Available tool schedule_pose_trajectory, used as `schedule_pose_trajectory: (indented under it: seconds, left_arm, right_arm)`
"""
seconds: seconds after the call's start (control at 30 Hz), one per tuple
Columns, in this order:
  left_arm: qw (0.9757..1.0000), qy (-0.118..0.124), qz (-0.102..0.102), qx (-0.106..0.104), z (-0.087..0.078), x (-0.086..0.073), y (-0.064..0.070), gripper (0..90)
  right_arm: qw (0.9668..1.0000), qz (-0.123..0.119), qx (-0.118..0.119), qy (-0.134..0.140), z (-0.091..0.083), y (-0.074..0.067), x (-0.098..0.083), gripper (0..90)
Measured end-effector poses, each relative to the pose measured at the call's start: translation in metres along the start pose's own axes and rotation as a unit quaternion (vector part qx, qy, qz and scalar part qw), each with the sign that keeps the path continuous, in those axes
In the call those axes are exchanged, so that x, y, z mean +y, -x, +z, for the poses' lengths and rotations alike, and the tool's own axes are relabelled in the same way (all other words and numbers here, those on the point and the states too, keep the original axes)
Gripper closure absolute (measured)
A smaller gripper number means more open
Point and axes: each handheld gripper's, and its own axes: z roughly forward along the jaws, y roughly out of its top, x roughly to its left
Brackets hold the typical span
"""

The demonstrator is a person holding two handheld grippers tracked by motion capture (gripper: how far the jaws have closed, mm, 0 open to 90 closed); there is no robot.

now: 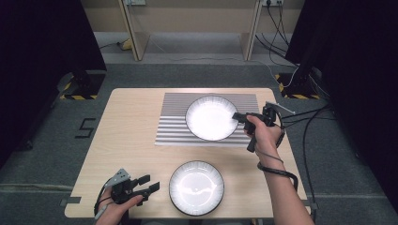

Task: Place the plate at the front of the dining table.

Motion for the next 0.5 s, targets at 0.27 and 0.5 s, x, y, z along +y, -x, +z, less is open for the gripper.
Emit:
schedule_pose_trajectory:
  seconds: [0.27, 0.5]
  left_arm:
    - [1.0, -0.001, 0.0, 0.001, 0.0, -0.0003, 0.0, 38.4]
    - [1.0, -0.002, -0.002, 0.0, 0.0007, -0.0012, -0.0007, 38.3]
  right_arm:
    - [1.0, 0.004, -0.001, 0.003, 0.0005, -0.0003, 0.0028, 79.0]
    - [1.0, 0.005, -0.003, 0.006, 0.0015, 0.0006, 0.0056, 79.1]
